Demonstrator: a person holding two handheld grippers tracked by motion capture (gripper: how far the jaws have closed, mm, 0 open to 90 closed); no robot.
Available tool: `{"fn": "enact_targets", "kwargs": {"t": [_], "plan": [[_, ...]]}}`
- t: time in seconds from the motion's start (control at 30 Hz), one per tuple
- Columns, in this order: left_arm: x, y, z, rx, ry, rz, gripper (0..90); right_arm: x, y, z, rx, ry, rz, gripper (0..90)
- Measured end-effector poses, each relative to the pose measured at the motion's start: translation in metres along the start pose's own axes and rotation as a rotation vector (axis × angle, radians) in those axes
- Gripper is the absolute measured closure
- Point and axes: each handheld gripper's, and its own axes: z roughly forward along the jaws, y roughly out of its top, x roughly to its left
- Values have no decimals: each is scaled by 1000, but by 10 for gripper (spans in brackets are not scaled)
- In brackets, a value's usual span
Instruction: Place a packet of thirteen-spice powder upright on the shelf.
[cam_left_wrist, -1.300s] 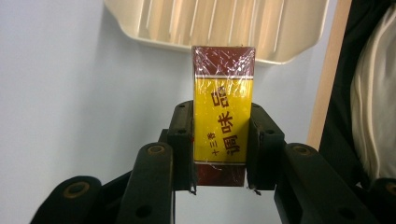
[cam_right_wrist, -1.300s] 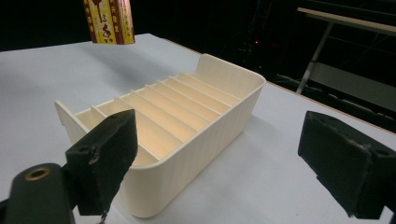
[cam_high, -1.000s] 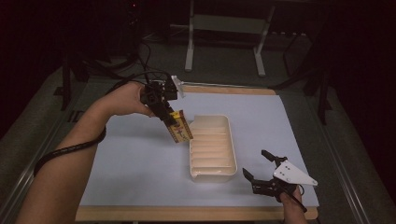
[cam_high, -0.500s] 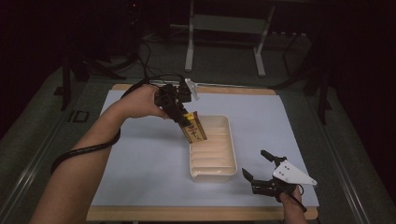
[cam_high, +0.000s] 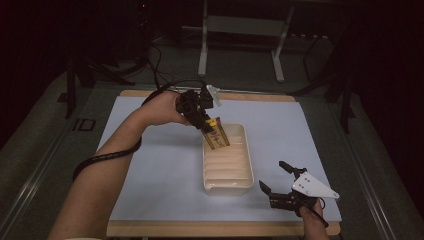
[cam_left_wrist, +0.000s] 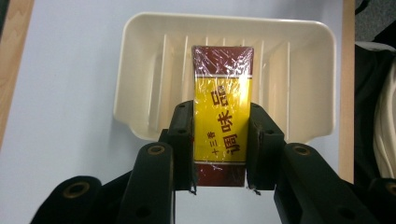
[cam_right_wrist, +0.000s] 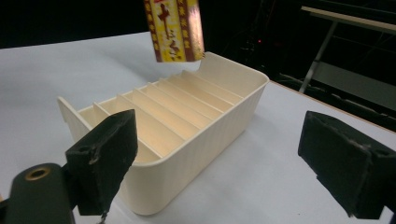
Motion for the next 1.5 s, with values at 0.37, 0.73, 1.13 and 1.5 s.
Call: {"fn": "enact_targets", "kwargs": {"t": [0.37,0.73,1.13,1.5], "plan": [[15,-1,19,29,2,-3,681,0,0,0,-1,6,3,120],[22,3,30,54,-7,9,681,-1,-1,0,3,9,6,120],[23,6,50,88,-22,28,680,0,-1,0,6,12,6,120],[22,15,73,121,-33,54,679,-1,-1,0,5,16,6,120]]}}
